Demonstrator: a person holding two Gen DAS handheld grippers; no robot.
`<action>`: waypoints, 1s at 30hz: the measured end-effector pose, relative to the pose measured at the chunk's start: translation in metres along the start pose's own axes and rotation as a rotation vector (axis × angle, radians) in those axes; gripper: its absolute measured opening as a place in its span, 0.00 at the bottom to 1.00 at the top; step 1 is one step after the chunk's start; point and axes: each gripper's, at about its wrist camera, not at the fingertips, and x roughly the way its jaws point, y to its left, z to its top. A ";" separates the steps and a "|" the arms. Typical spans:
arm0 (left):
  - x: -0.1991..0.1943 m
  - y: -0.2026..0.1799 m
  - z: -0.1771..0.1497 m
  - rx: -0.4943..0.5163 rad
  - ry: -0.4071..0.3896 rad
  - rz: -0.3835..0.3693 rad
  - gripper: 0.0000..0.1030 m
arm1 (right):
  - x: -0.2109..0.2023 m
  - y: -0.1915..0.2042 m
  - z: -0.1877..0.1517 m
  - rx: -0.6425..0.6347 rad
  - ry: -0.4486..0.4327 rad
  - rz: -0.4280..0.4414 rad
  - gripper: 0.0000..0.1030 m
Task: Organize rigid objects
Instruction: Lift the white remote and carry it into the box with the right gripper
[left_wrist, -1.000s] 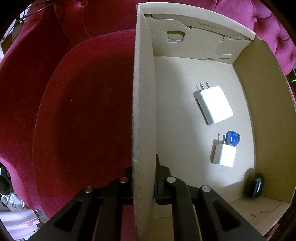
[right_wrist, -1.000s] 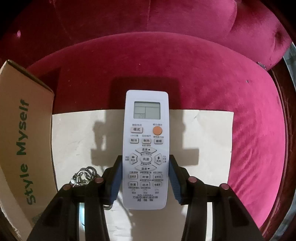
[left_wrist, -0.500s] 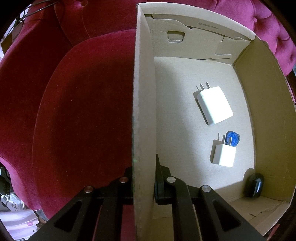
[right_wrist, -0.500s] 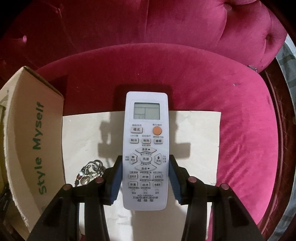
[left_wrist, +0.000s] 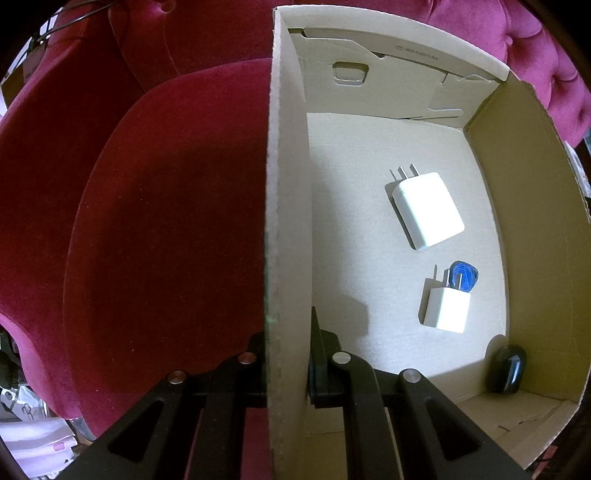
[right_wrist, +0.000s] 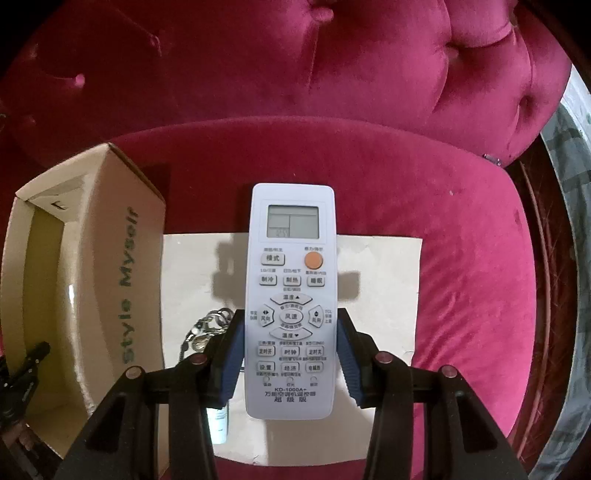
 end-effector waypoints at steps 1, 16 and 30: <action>0.000 -0.001 0.000 0.000 0.000 0.000 0.10 | -0.001 0.001 0.000 -0.001 -0.001 0.002 0.48; -0.003 0.000 0.002 -0.001 0.000 -0.003 0.10 | -0.052 0.040 0.007 -0.078 -0.045 0.022 0.48; -0.003 0.000 0.003 -0.002 0.002 -0.006 0.10 | -0.075 0.101 0.009 -0.180 -0.064 0.081 0.48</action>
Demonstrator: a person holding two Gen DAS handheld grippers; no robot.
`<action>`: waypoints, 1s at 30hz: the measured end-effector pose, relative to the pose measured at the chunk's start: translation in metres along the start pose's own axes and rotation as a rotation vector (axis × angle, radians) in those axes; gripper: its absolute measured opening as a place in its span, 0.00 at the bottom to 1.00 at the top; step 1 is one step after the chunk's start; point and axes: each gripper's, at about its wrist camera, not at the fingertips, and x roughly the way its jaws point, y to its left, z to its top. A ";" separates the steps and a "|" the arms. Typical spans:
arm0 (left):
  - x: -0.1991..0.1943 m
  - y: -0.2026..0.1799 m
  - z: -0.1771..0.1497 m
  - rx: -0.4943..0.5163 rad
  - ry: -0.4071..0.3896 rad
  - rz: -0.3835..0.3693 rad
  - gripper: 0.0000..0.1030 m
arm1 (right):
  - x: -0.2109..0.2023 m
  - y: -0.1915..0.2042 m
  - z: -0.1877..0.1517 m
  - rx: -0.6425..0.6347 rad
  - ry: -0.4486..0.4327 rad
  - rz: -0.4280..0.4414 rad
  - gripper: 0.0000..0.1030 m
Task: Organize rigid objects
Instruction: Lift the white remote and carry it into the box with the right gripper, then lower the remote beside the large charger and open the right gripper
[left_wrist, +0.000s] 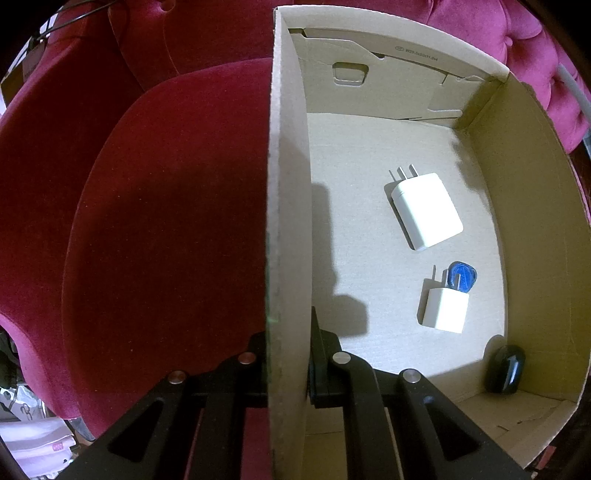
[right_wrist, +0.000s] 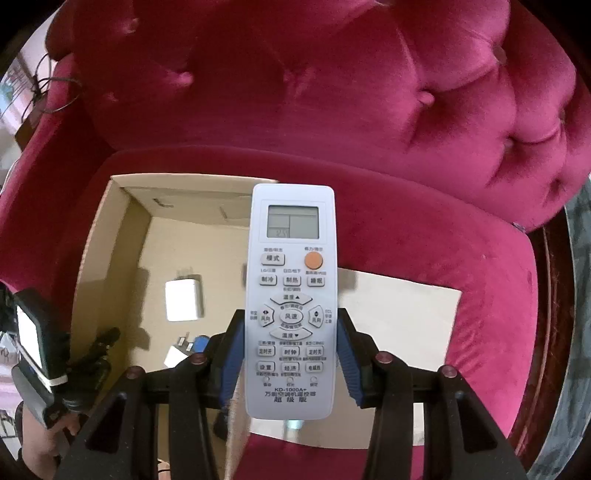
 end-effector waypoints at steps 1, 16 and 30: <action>0.000 0.000 0.000 0.000 0.000 0.000 0.10 | 0.000 0.004 0.001 -0.007 -0.001 0.005 0.48; -0.001 0.001 0.001 0.000 0.000 -0.002 0.10 | 0.027 0.072 0.003 -0.100 0.032 0.074 0.48; -0.002 0.002 0.002 0.001 -0.001 -0.002 0.10 | 0.082 0.101 -0.014 -0.108 0.105 0.062 0.48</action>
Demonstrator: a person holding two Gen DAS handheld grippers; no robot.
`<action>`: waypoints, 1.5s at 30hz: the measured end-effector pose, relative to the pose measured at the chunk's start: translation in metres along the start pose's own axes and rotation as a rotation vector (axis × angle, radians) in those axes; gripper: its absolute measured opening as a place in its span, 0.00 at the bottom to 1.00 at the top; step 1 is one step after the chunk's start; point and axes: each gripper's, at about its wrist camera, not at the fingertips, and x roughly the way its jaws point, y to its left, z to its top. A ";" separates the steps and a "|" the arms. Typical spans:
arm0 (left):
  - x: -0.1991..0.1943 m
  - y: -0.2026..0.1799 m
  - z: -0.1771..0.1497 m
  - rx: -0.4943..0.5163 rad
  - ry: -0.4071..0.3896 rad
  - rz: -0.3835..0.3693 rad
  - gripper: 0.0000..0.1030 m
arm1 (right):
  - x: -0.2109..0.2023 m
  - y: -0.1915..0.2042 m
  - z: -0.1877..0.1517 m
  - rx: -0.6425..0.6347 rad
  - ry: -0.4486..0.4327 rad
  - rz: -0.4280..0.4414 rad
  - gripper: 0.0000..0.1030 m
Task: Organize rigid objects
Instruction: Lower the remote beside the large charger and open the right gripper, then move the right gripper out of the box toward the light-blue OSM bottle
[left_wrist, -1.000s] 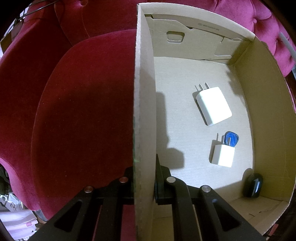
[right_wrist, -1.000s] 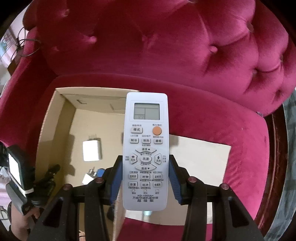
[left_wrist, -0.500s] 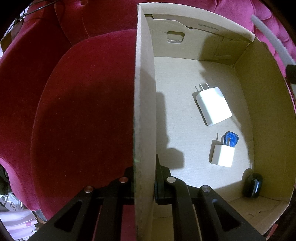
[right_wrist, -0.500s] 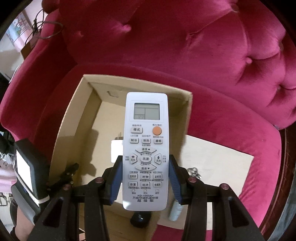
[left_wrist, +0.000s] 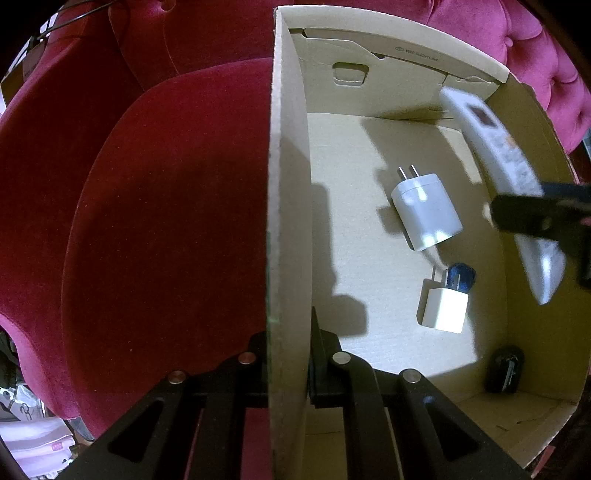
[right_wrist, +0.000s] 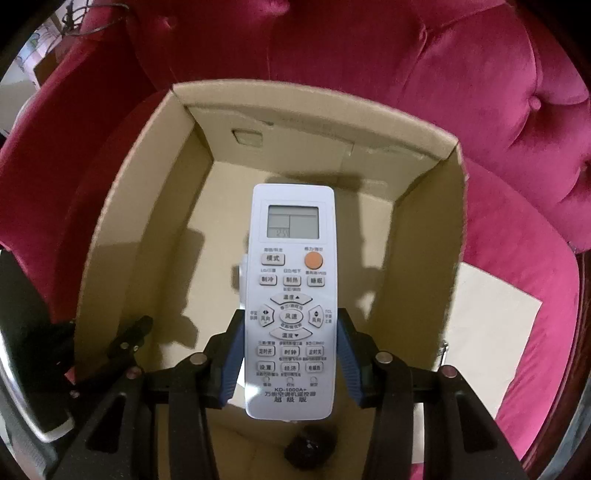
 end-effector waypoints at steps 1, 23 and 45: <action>0.000 0.000 0.000 0.000 0.000 0.000 0.10 | 0.005 0.001 0.000 0.000 0.006 -0.004 0.48; 0.000 0.000 0.000 0.003 0.000 0.001 0.10 | 0.041 0.006 0.000 0.016 0.055 -0.047 0.48; -0.003 -0.003 0.003 0.005 -0.002 0.007 0.10 | -0.001 0.006 0.002 -0.024 -0.057 -0.037 0.66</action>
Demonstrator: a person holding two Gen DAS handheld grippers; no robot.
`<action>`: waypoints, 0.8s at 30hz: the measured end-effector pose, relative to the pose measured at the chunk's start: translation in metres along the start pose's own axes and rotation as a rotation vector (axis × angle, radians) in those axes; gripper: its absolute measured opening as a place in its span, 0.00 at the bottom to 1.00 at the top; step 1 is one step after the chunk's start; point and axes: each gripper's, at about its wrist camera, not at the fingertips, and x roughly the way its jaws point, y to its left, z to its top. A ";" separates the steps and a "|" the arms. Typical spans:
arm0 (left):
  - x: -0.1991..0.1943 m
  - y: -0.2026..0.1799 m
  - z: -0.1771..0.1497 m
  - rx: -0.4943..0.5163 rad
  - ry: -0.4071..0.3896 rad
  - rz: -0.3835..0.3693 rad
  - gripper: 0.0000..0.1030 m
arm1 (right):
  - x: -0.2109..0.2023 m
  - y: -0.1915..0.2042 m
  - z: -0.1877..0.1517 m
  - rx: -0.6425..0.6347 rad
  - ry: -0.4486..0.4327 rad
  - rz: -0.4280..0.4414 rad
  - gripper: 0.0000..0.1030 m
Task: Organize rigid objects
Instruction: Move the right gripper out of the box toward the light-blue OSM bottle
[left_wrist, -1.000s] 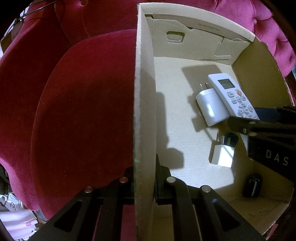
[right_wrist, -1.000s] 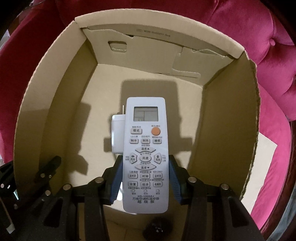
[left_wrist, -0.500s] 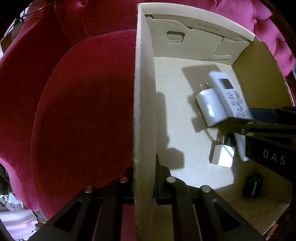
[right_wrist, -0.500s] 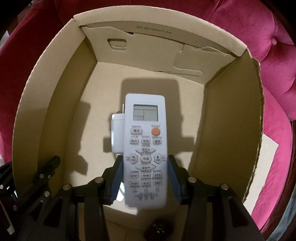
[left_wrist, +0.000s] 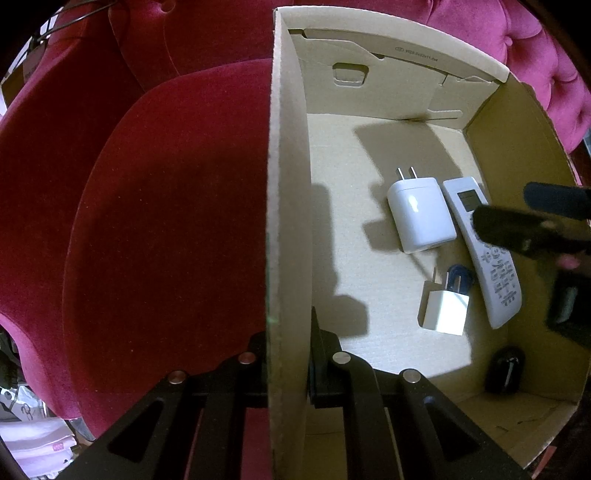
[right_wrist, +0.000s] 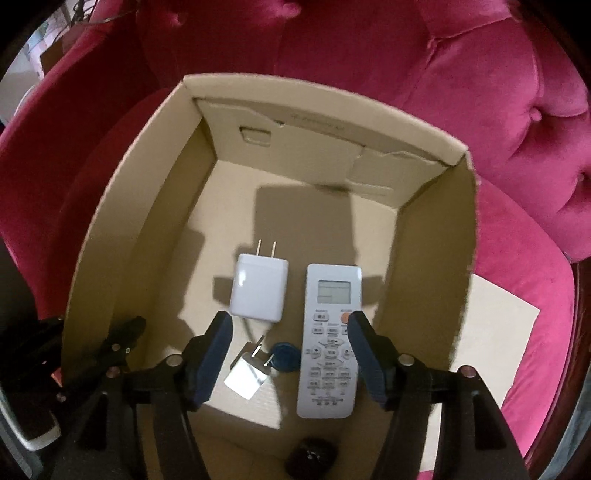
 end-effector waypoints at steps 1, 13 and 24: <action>0.000 0.000 0.000 0.000 0.000 0.000 0.10 | -0.003 -0.002 0.000 0.005 -0.003 0.005 0.66; 0.000 -0.001 0.001 0.001 0.000 0.002 0.10 | -0.040 -0.021 -0.004 0.020 -0.052 -0.004 0.66; -0.002 0.001 0.002 0.000 0.000 0.001 0.10 | -0.070 -0.059 -0.008 0.049 -0.100 -0.045 0.69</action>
